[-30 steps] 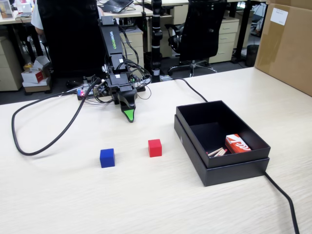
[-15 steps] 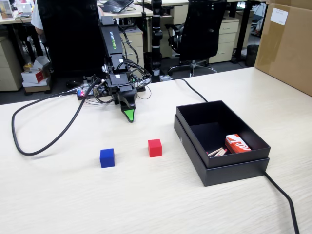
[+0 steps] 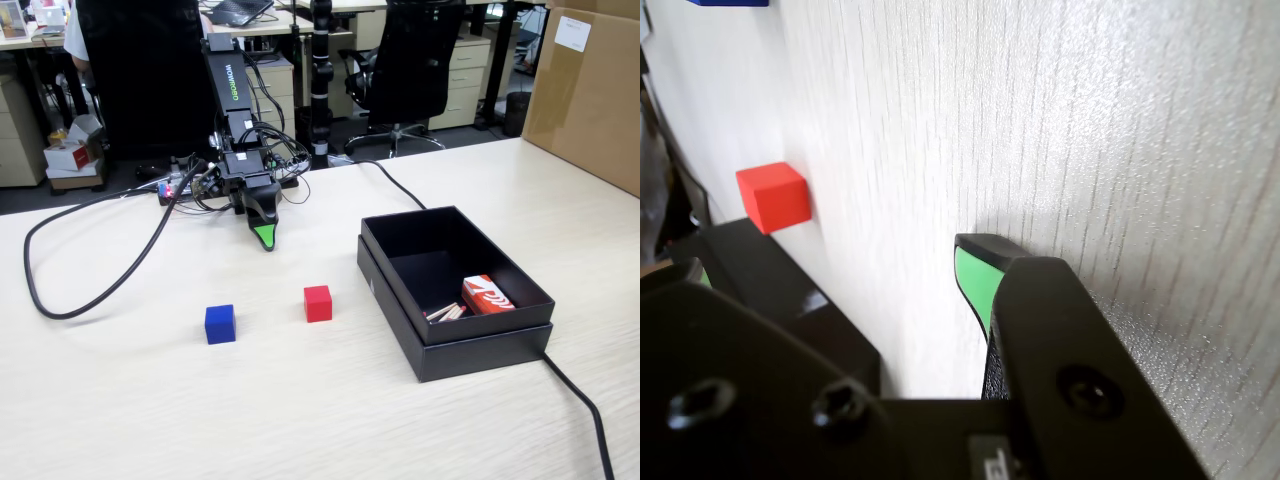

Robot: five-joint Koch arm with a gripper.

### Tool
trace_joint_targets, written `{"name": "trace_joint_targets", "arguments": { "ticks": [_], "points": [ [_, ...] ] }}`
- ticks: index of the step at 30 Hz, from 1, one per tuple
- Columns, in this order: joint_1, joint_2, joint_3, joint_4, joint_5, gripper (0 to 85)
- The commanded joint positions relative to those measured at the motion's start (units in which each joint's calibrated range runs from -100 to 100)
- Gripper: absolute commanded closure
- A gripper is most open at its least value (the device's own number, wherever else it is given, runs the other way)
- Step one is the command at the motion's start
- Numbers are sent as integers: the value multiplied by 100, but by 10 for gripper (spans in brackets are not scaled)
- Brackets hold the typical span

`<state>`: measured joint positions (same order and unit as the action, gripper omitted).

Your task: Put the red cube on top of the blue cube

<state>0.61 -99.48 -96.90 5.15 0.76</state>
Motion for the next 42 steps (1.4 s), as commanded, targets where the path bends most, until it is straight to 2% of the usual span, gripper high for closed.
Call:
{"name": "trace_joint_targets", "arguments": {
  "ticks": [1, 29, 42],
  "points": [
    [0, 6, -47, -286, 0, 366],
    [68, 6, -2, -321, -24, 376],
    [0, 6, 1430, -2506, 39, 375]
  ]
}}
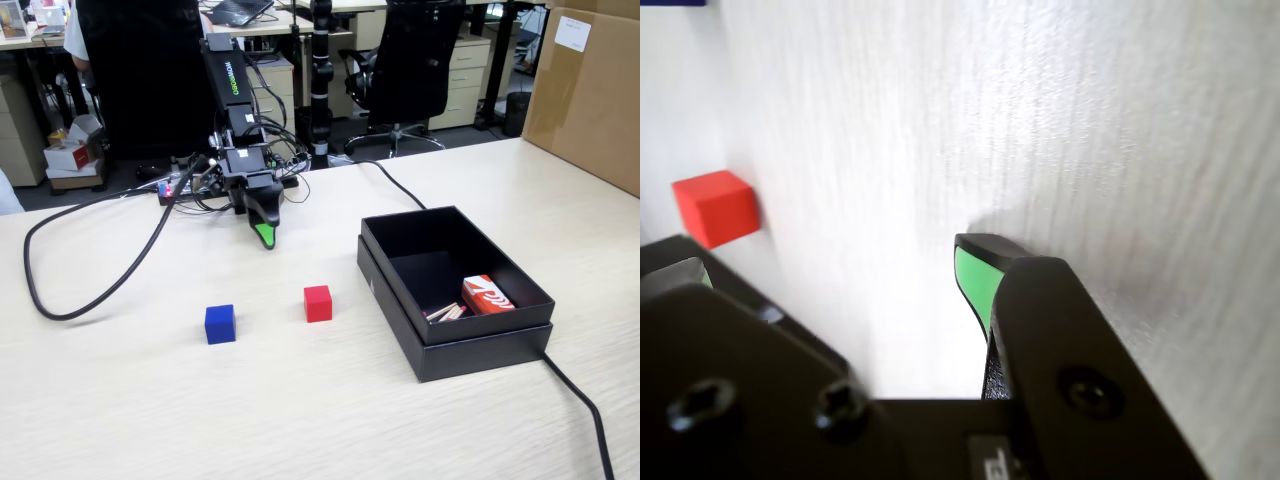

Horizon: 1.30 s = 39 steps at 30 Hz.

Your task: Put the red cube on top of the blue cube

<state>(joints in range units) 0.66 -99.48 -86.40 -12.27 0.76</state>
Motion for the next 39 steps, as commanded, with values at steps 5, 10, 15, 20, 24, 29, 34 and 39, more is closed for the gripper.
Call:
{"name": "trace_joint_targets", "arguments": {
  "ticks": [5, 10, 15, 20, 24, 29, 34, 39],
  "points": [
    [-20, 6, 1877, -2388, 176, 383],
    [-5, 384, 3191, -3442, 230, 384],
    [0, 1337, 4605, -4168, 283, 407],
    [15, 2920, 6237, -4894, 366, 407],
    [34, 3941, 7253, -5248, 410, 407],
    [88, 5307, 8468, -5421, 484, 408],
    [107, 6730, 9338, -5421, 484, 407],
    [107, 8279, 10054, -5421, 479, 407]
  ]
}}
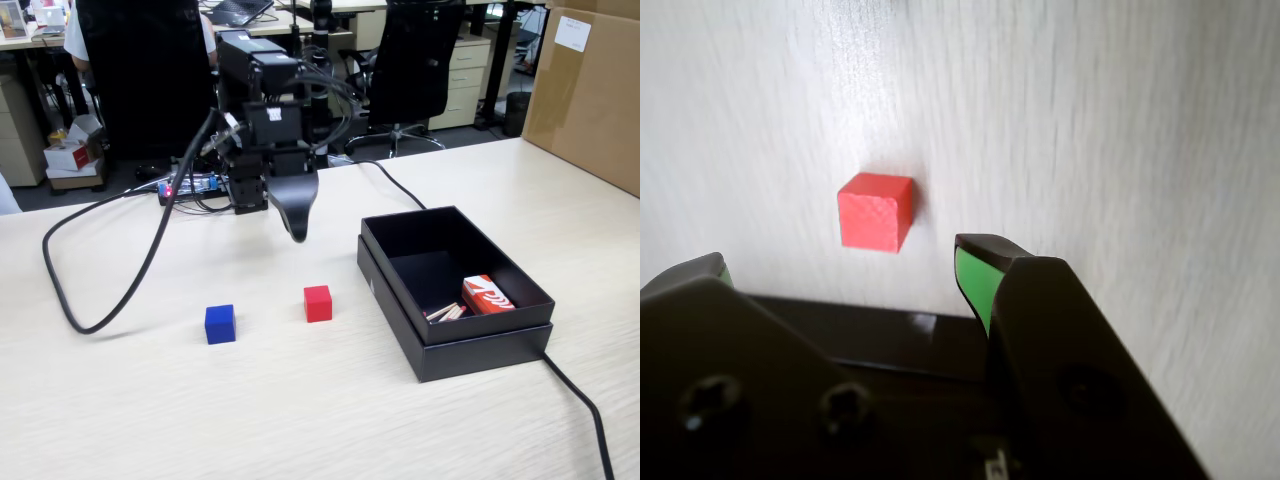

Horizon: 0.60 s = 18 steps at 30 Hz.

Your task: Put the red cube on top of the blue cube

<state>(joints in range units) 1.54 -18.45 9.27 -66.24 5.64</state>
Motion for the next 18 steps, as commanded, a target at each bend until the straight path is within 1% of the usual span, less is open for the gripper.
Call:
{"name": "trace_joint_targets", "arguments": {
  "ticks": [1, 10, 18],
  "points": [
    [24, 405, 560, -24, -10, 407],
    [98, 1896, 1440, -24, -5, 406],
    [93, 2470, 1512, 2, -20, 406]
  ]
}}
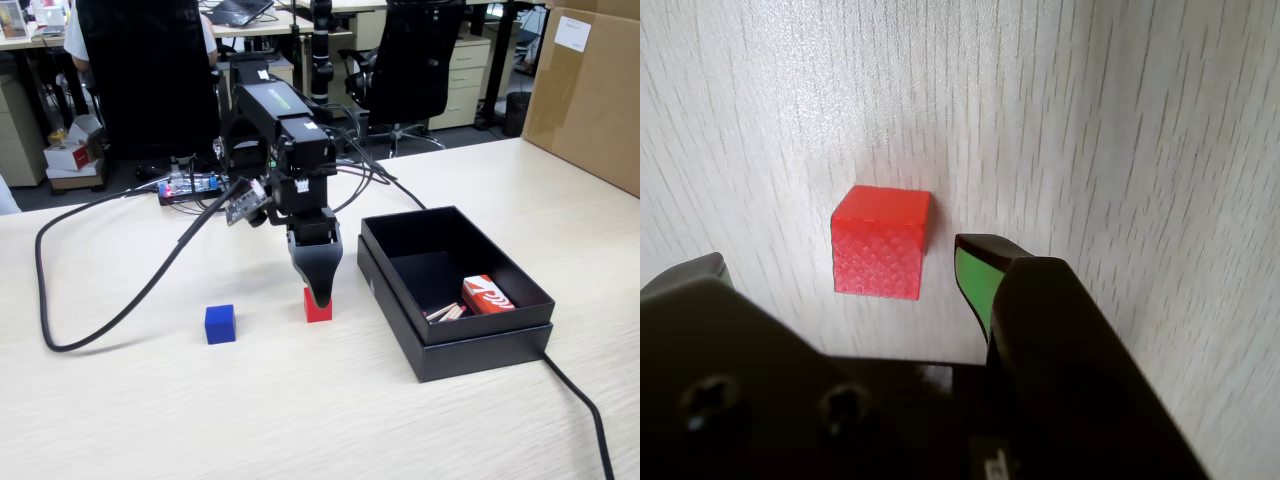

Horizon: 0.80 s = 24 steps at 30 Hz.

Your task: Put the red cube on top of the blue cube

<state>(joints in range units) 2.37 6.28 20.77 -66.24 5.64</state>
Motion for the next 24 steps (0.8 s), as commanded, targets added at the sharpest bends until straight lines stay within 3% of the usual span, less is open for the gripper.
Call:
{"name": "trace_joint_targets", "arguments": {
  "ticks": [1, 18, 24],
  "points": [
    [10, 55, 371, 2, -20, 406],
    [-73, 652, 489, 382, -83, 435],
    [-103, 778, 534, 702, -147, 559]
  ]
}}
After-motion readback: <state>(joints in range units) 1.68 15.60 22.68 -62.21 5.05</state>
